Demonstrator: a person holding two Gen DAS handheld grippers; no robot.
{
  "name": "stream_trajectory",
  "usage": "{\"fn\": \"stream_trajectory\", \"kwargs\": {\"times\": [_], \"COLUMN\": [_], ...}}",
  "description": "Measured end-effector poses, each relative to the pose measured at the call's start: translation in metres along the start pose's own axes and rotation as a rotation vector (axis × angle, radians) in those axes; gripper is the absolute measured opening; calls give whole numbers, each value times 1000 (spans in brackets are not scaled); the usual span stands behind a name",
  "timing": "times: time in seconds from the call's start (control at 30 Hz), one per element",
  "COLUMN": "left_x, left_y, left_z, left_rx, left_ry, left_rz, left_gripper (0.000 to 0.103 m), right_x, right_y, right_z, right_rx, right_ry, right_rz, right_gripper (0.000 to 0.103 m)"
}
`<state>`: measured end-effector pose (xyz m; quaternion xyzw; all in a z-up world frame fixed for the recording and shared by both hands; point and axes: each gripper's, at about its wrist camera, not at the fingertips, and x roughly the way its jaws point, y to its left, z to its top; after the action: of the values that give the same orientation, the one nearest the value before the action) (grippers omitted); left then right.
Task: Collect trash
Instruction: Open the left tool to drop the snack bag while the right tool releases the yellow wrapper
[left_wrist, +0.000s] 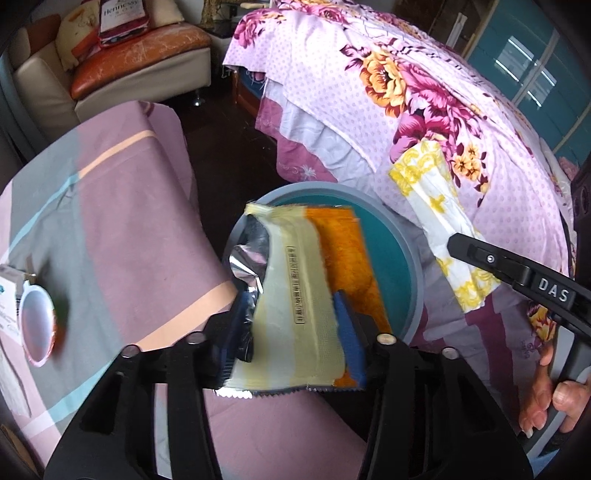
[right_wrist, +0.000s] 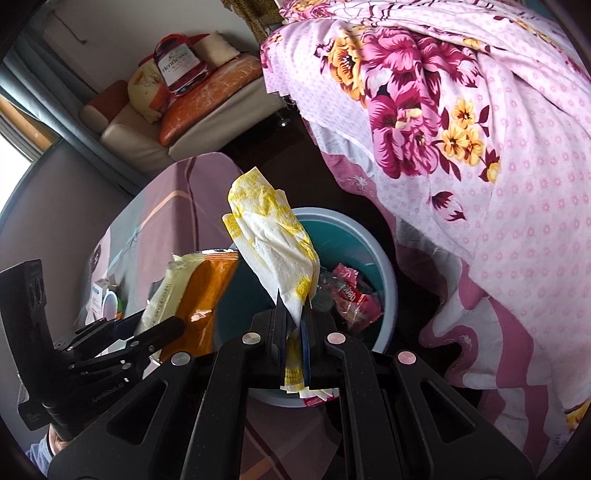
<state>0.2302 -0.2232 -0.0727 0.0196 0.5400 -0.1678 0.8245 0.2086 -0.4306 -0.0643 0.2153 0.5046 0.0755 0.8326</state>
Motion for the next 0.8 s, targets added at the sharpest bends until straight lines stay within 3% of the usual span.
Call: {"fn": "stream_trajectory", "kwargs": {"times": [0.2,0.8], "left_x": [8,1], "left_y": [1,29], "left_z": [6,-10], "left_rx": [-9,-68], "left_ry": [-2,25], "left_rz": [-3,-9], "left_gripper": [84,94], "right_x": [8,33], "right_y": [-4,7], "right_z": [2,3], "right_rx": [11,9], "right_ry": [16,63], "right_rz": [-12,-45], "right_gripper": [6,9]}}
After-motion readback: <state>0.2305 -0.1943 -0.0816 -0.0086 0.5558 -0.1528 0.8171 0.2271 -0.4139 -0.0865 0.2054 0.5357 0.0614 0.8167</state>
